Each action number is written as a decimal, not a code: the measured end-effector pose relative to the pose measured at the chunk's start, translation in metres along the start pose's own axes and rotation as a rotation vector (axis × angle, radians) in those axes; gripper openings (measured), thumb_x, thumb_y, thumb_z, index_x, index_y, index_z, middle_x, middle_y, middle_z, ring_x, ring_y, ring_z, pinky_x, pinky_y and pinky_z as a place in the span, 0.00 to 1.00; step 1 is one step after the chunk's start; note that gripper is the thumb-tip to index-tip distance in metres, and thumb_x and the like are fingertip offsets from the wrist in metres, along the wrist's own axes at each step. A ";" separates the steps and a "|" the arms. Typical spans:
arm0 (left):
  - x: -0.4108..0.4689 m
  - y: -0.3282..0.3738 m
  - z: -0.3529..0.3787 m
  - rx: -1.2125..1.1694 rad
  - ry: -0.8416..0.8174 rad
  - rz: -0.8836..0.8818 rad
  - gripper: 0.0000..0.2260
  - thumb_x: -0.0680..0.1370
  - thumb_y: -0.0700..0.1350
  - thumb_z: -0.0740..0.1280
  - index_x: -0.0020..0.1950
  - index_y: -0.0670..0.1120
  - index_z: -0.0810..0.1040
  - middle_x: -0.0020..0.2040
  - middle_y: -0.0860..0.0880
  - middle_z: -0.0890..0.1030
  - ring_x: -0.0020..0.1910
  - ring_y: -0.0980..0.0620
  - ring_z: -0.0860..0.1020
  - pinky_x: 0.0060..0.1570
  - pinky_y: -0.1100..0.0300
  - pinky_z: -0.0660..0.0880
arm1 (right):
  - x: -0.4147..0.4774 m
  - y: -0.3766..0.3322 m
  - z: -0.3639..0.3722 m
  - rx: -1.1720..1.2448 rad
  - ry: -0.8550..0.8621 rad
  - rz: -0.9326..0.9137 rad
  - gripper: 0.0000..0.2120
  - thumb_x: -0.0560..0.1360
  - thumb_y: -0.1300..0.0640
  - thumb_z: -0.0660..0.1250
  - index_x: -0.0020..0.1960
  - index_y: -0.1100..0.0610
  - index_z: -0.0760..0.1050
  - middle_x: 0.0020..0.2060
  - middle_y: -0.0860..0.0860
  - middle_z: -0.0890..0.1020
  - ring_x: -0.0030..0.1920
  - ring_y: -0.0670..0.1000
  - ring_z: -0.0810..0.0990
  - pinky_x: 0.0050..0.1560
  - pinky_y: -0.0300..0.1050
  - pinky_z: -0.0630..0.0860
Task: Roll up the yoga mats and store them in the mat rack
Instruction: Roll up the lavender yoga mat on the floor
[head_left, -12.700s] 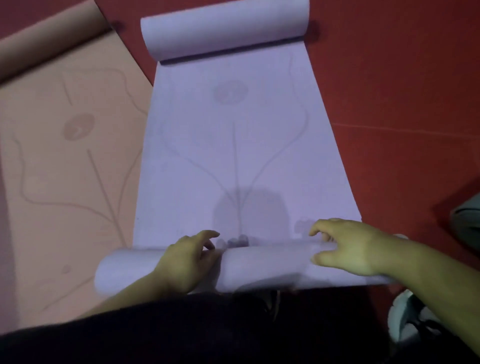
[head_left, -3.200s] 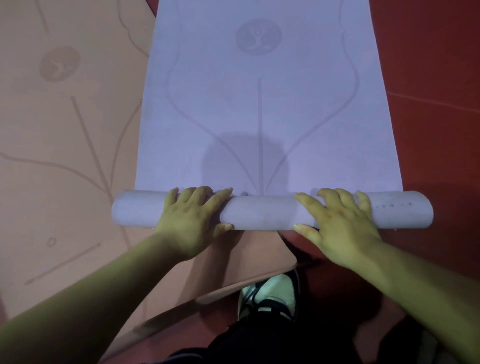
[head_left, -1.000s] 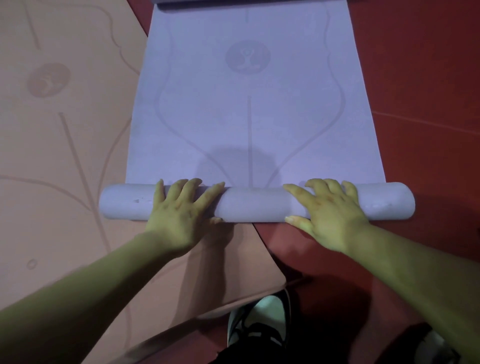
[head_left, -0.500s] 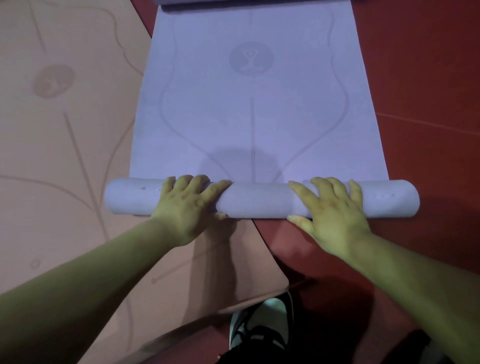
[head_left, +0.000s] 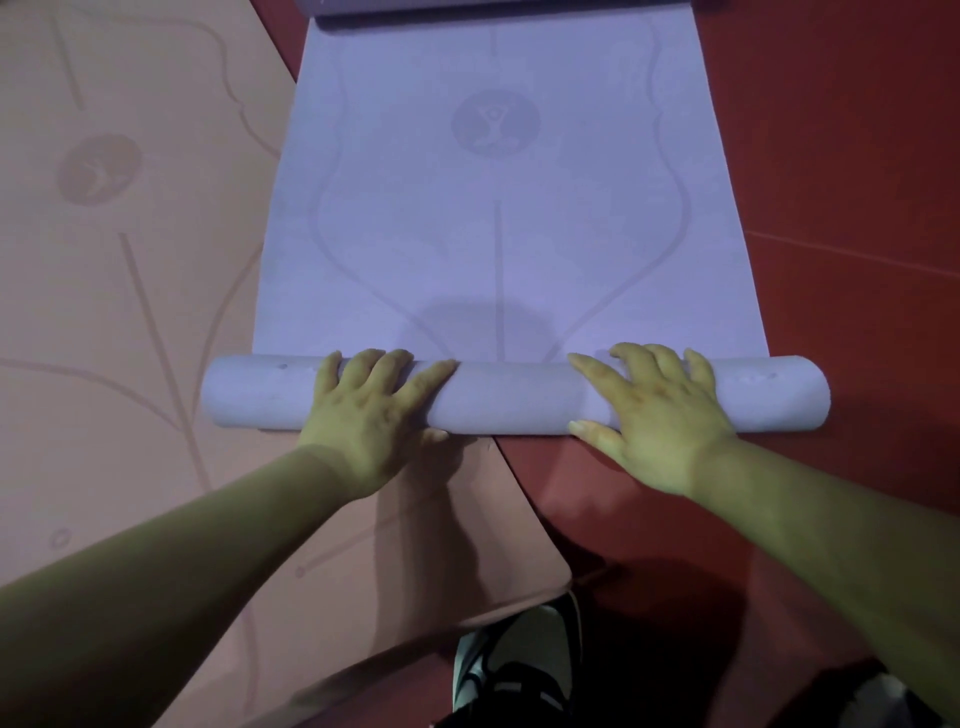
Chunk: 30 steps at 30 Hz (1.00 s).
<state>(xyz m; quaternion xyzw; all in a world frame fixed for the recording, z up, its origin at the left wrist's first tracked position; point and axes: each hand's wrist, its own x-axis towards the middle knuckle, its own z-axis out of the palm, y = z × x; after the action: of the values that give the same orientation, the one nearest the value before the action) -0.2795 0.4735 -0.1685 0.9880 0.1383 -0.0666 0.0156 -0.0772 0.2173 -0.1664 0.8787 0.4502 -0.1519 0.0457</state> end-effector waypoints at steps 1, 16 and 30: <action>0.003 -0.003 -0.002 -0.007 -0.019 0.002 0.32 0.75 0.70 0.54 0.76 0.60 0.62 0.65 0.45 0.75 0.61 0.38 0.74 0.64 0.31 0.66 | -0.002 -0.001 0.003 -0.008 0.041 -0.006 0.37 0.73 0.26 0.46 0.79 0.39 0.60 0.71 0.54 0.70 0.69 0.59 0.67 0.71 0.71 0.59; 0.021 -0.013 -0.008 -0.038 -0.091 0.021 0.36 0.71 0.78 0.53 0.75 0.65 0.58 0.60 0.52 0.77 0.59 0.42 0.75 0.63 0.40 0.67 | 0.008 0.000 -0.001 -0.019 0.093 0.007 0.37 0.71 0.25 0.50 0.74 0.40 0.67 0.63 0.53 0.78 0.60 0.60 0.76 0.66 0.69 0.64; -0.056 0.024 -0.013 -0.135 -0.144 0.096 0.36 0.74 0.79 0.54 0.75 0.60 0.68 0.56 0.53 0.80 0.49 0.43 0.79 0.49 0.48 0.74 | -0.075 -0.005 -0.006 0.015 -0.031 -0.055 0.34 0.70 0.26 0.55 0.70 0.42 0.72 0.48 0.51 0.81 0.45 0.60 0.80 0.46 0.58 0.75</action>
<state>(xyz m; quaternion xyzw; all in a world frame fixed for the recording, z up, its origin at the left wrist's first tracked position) -0.3241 0.4360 -0.1474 0.9829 0.0933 -0.1273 0.0953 -0.1209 0.1634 -0.1379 0.8638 0.4724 -0.1699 0.0420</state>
